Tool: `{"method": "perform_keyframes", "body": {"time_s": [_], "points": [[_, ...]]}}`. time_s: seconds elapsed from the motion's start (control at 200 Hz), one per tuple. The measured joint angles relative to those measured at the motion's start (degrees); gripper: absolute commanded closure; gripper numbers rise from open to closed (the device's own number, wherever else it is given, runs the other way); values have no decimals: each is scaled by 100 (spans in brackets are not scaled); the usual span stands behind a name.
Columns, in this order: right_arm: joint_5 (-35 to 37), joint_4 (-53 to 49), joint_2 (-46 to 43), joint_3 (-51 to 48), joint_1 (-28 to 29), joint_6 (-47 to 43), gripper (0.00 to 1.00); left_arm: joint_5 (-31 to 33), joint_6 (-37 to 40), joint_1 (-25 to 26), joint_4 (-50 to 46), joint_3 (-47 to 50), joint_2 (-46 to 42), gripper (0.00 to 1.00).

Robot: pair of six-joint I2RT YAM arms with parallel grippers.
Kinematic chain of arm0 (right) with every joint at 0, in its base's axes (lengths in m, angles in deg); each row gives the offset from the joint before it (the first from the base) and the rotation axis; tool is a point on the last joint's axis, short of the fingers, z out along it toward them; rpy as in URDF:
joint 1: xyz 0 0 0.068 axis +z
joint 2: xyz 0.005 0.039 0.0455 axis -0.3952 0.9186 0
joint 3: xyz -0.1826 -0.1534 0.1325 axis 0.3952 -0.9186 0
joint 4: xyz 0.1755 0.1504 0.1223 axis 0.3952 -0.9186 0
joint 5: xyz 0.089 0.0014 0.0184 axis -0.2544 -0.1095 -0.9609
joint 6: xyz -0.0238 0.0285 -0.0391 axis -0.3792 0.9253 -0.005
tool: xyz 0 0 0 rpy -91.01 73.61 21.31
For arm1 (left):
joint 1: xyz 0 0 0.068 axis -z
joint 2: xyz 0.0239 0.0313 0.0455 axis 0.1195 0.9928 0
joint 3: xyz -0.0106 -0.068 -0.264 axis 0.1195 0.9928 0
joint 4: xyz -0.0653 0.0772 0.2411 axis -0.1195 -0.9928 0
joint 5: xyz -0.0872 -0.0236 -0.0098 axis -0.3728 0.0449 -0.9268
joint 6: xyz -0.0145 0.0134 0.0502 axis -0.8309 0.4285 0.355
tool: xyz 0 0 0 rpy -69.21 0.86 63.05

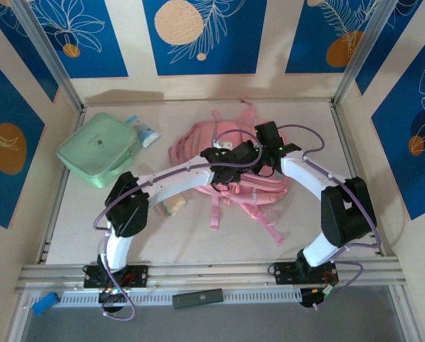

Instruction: Pack the student bag

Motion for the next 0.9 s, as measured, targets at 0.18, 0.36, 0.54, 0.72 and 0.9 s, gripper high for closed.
{"method": "perform_keyframes", "body": {"time_s": [0.18,0.36,0.54,0.72,0.9], "points": [[-9,125,-26,-79,-11,68,100,407,-92,-122,-129,181,70,36],[-61,131,-26,-85,-42,101,100,651,-129,-229,105,966,-208,35],[-87,133,-26,-85,-42,70,100,472,428,-437,619,1910,-1062,41],[-79,92,-26,-76,-39,-42,100,-614,1604,-752,1408,2575,-1818,46],[2,-74,-26,42,-31,-136,100,-1742,2999,-866,2048,2629,-1921,46]]}}
